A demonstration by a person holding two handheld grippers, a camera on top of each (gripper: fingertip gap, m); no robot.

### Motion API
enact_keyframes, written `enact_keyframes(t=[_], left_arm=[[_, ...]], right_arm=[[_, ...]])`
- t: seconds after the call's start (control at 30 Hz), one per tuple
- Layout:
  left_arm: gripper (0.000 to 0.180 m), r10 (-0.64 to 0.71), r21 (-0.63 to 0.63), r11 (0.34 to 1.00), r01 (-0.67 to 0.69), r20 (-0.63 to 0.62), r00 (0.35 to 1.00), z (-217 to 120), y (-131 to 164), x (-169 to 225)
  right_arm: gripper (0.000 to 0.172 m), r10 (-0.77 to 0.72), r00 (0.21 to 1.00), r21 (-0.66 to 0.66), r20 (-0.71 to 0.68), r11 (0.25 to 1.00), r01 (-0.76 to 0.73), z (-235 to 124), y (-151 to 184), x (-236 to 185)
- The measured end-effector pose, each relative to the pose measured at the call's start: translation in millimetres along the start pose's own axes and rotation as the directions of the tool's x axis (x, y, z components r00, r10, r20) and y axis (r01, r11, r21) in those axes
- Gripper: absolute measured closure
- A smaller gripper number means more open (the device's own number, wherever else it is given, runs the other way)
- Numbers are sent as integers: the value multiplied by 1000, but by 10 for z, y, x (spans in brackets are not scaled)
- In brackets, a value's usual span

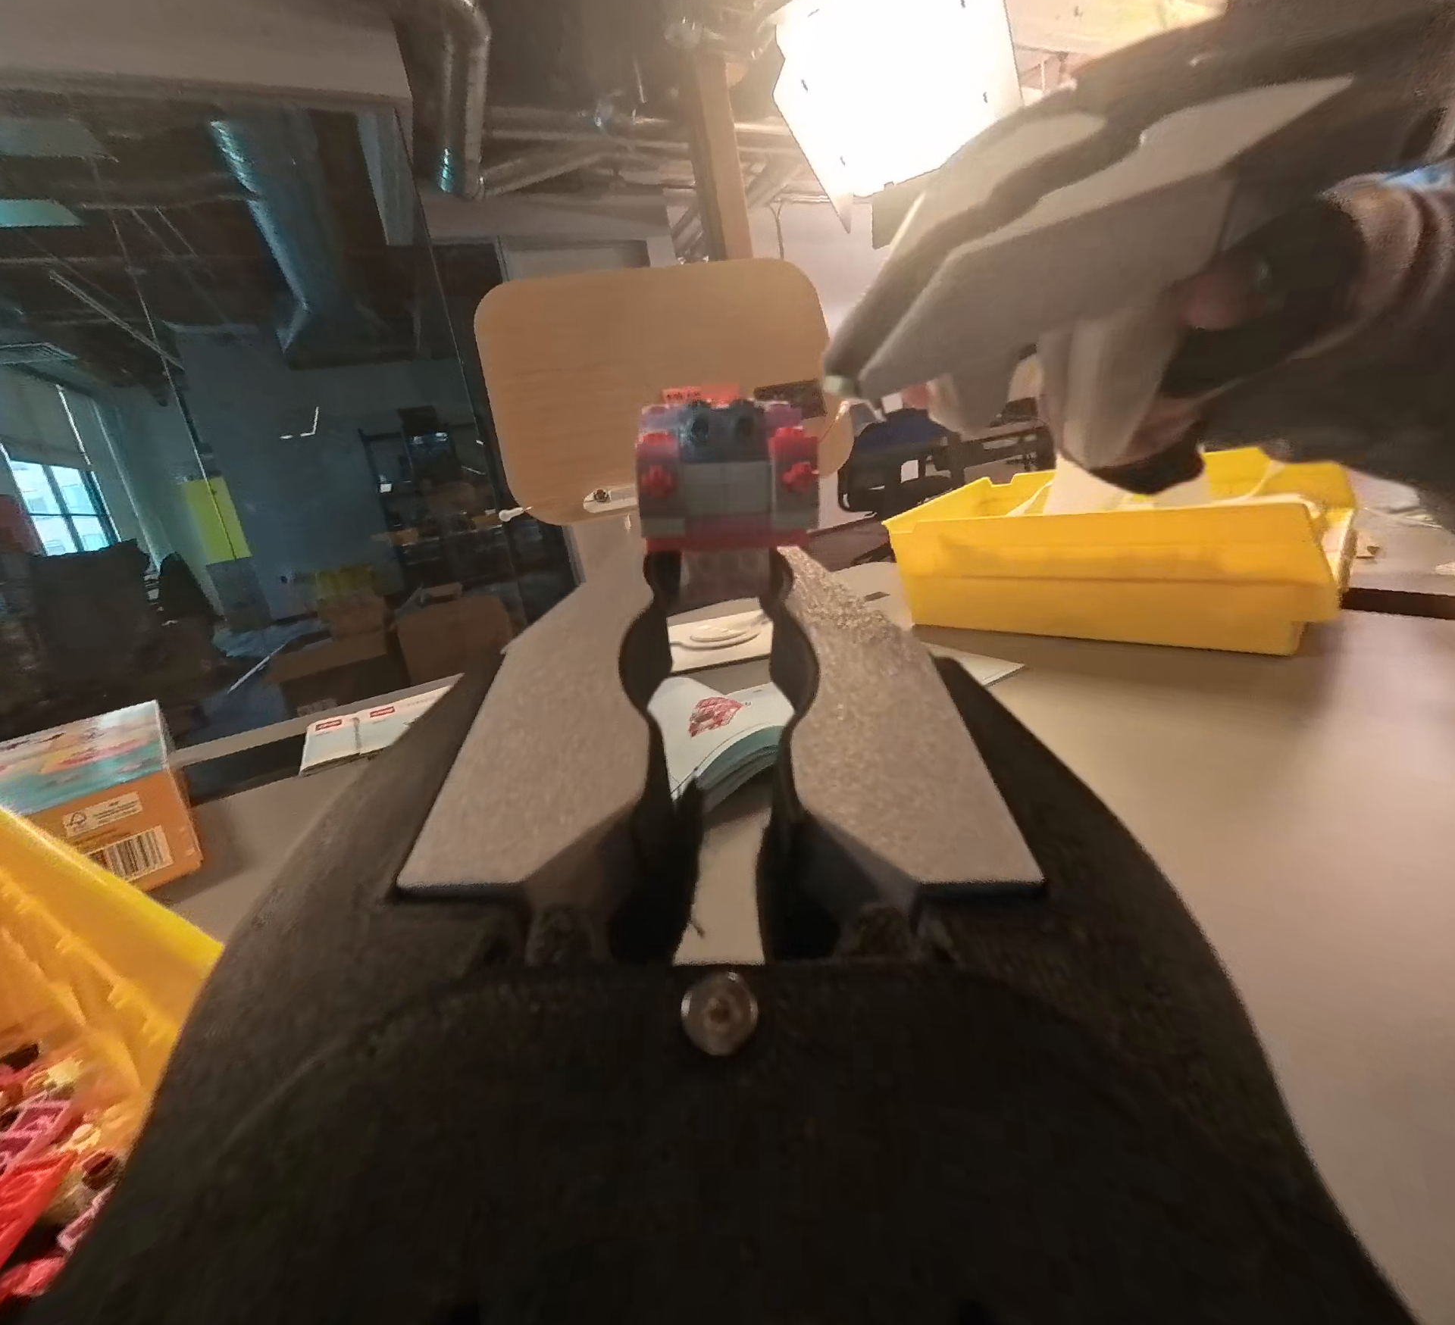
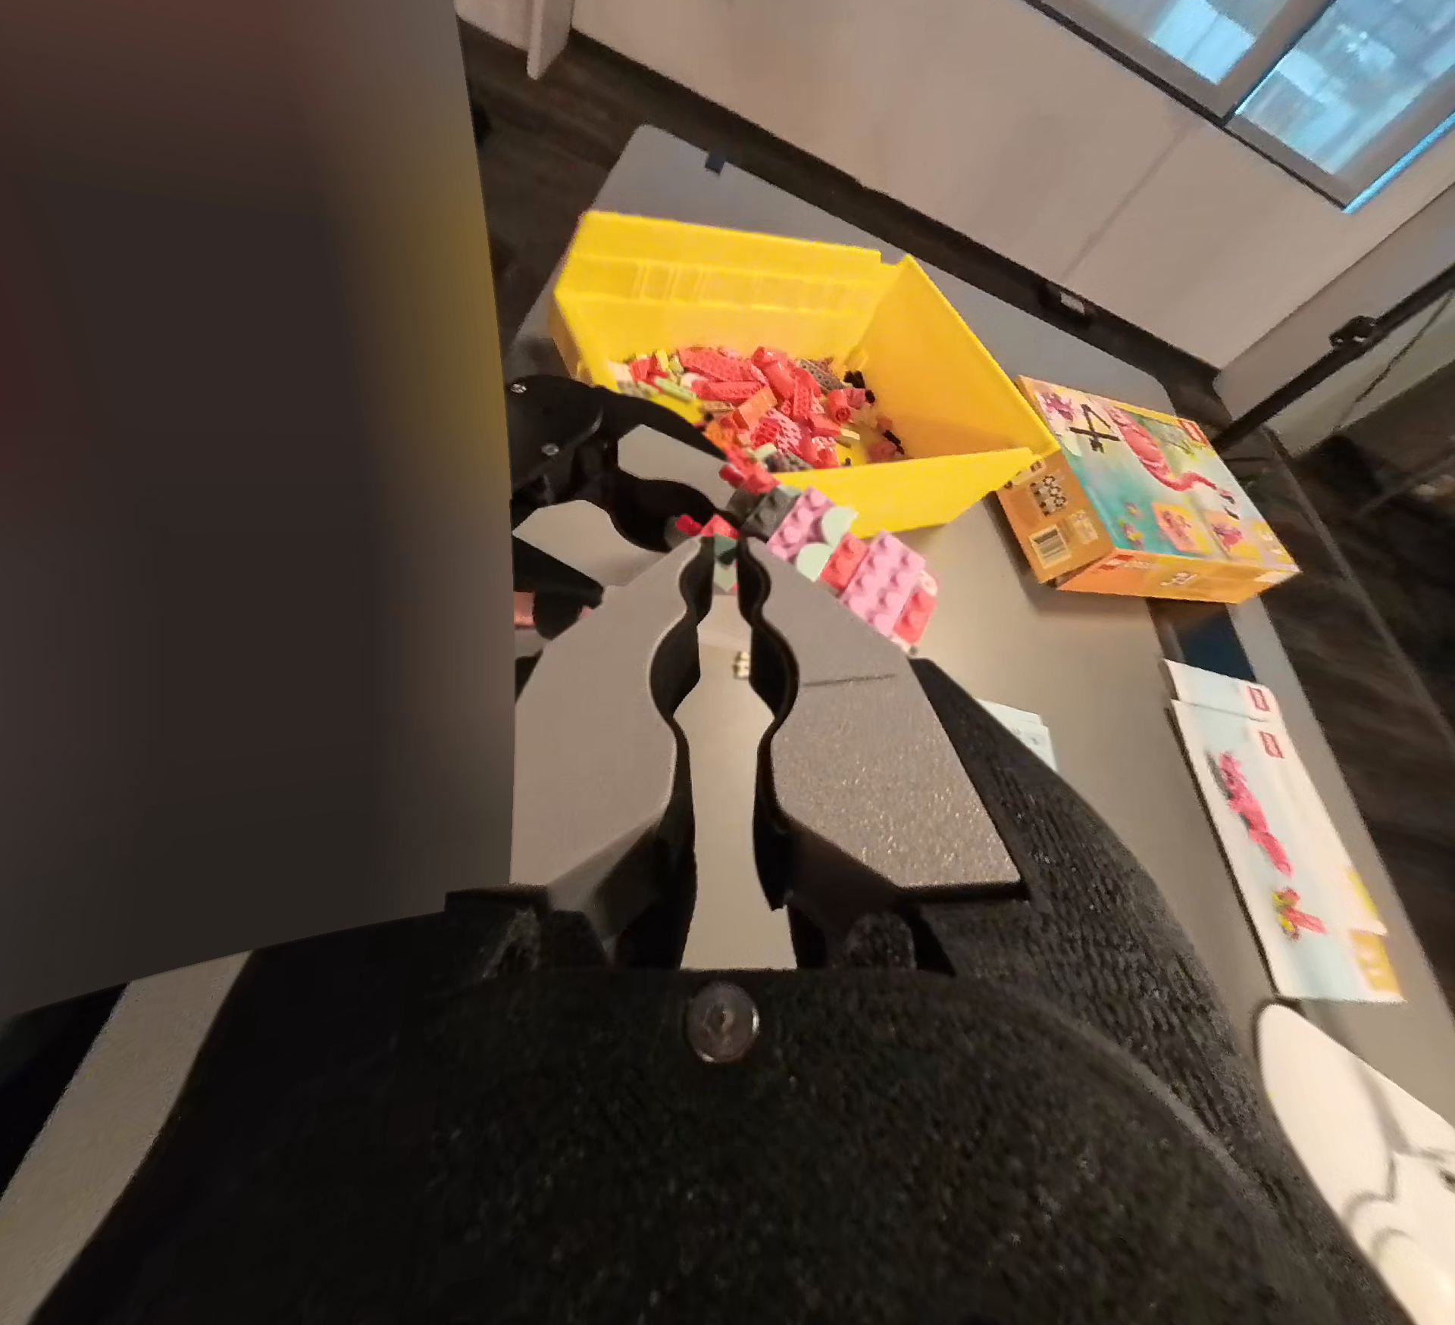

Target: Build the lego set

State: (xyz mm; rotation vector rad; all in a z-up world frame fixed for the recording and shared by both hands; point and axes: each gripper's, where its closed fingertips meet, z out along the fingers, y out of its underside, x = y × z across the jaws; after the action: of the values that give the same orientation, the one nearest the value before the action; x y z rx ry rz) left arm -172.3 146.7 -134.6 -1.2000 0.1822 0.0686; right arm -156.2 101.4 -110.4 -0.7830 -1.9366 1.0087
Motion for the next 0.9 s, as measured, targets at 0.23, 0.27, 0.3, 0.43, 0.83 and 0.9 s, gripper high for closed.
enact_keyframes(t=[0.23,0.27,0.3,0.43,0.83,0.9], left_arm=[[162,-17,-28,999,17,-2,1000,11,45,-7],[162,-17,-30,999,16,-2,1000,10,48,-6],[162,-13,-33,999,13,-1,1000,12,51,-5],[163,9,-45,999,-9,16,1000,12,63,-16],[163,-1,-79,997,7,68,998,8,115,-96],[163,-5,-79,997,11,70,998,6,116,-103]], right_arm=[[168,-56,998,-87,-3,995,55,73,47,50],[168,-62,998,-98,-4,993,61,79,58,59],[168,-66,998,-107,-6,992,65,85,64,69],[168,-74,997,-140,-22,988,71,104,73,92],[168,-74,994,-226,-86,973,53,168,104,145],[168,-87,992,-232,-94,971,63,174,106,151]])
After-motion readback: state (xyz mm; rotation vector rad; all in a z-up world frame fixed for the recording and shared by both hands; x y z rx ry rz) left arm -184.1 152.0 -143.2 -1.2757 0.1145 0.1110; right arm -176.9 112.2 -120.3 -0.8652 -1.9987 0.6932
